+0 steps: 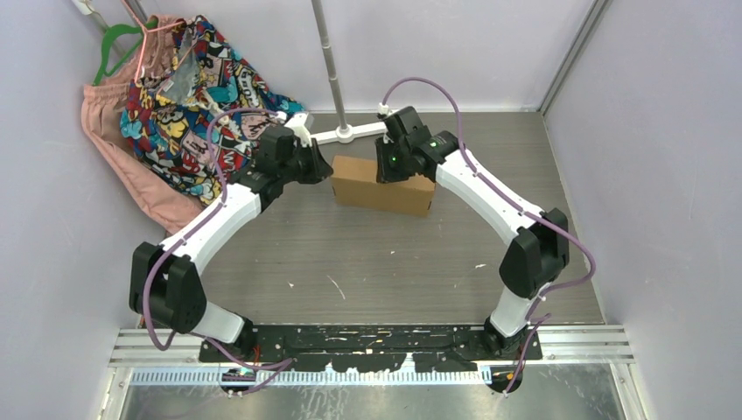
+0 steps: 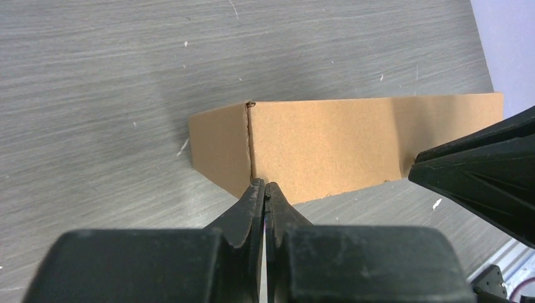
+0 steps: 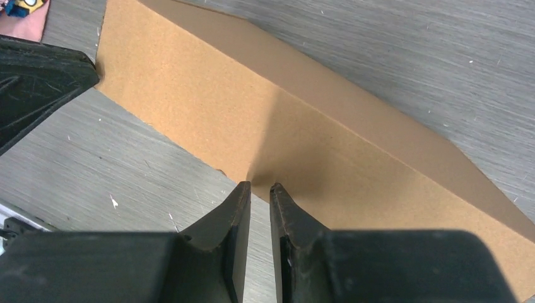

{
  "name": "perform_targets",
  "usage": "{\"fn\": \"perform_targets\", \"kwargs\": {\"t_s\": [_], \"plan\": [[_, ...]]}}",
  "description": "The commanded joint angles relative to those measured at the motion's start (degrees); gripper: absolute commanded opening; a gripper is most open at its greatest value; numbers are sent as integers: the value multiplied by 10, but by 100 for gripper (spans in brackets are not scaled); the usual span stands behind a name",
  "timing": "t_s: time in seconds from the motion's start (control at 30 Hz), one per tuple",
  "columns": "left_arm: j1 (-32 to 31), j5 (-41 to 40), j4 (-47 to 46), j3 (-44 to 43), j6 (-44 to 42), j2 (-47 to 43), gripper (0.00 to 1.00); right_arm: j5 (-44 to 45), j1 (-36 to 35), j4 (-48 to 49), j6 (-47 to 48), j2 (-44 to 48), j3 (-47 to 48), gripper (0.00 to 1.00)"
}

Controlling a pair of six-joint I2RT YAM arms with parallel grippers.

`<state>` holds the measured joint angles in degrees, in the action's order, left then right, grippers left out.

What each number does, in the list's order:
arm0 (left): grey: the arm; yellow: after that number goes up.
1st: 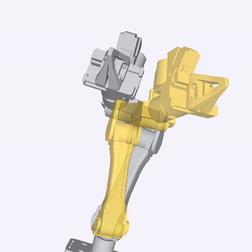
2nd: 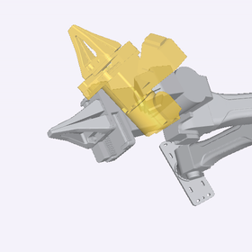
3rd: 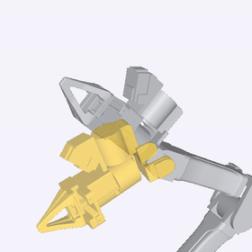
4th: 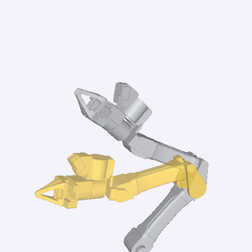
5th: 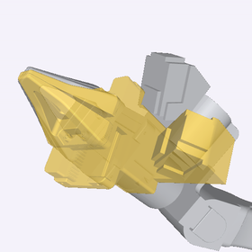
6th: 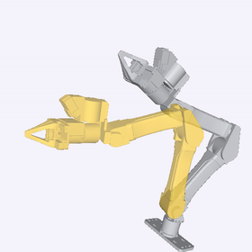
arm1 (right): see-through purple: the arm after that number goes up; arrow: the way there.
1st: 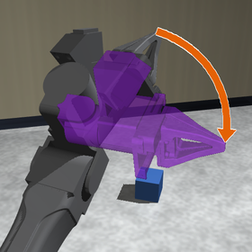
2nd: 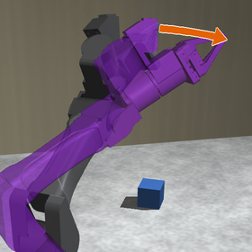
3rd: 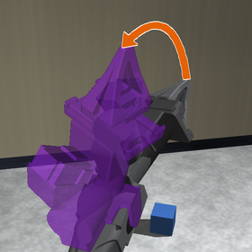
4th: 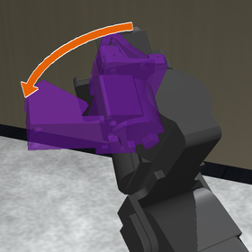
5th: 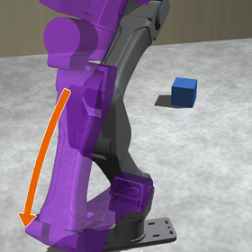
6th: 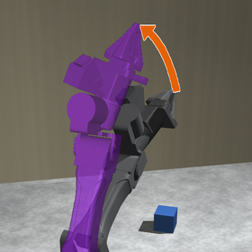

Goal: Fold the paper box

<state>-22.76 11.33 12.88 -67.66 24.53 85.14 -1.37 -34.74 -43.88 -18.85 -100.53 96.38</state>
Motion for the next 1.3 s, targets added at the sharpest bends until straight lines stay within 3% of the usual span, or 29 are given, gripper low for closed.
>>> {"fn": "perform_targets", "kwargs": {"t_s": [0.0, 0.37, 0.47, 0.6, 0.73, 0.9, 1.07, 1.27], "plan": [[-25, -11, 108, 68, 2, 5, 3, 8, 3, 12, -9, 50, -58, 24], [-31, -23, 112, 152, 18, -73, 4, -17, 3, 68, -55, 142, -210, 24], [-31, -29, 118, 159, 20, -97, 11, -6, 4, 71, -55, 170, -229, 26], [-31, -55, 144, 125, 9, -100, 24, 48, 30, 38, -42, 193, -214, 38], [-17, -67, 153, 78, 2, -66, 35, 60, 116, 50, -54, 223, -246, 45], [10, -49, 137, 32, -2, 12, 40, 72, 219, 67, -53, 230, -308, 48], [34, -34, 114, 2, -9, 85, 40, 81, 248, 103, -52, 203, -359, 48], [33, 4, 57, 0, -1, 149, 38, 23, 242, 139, -60, 137, -372, 42]]}}
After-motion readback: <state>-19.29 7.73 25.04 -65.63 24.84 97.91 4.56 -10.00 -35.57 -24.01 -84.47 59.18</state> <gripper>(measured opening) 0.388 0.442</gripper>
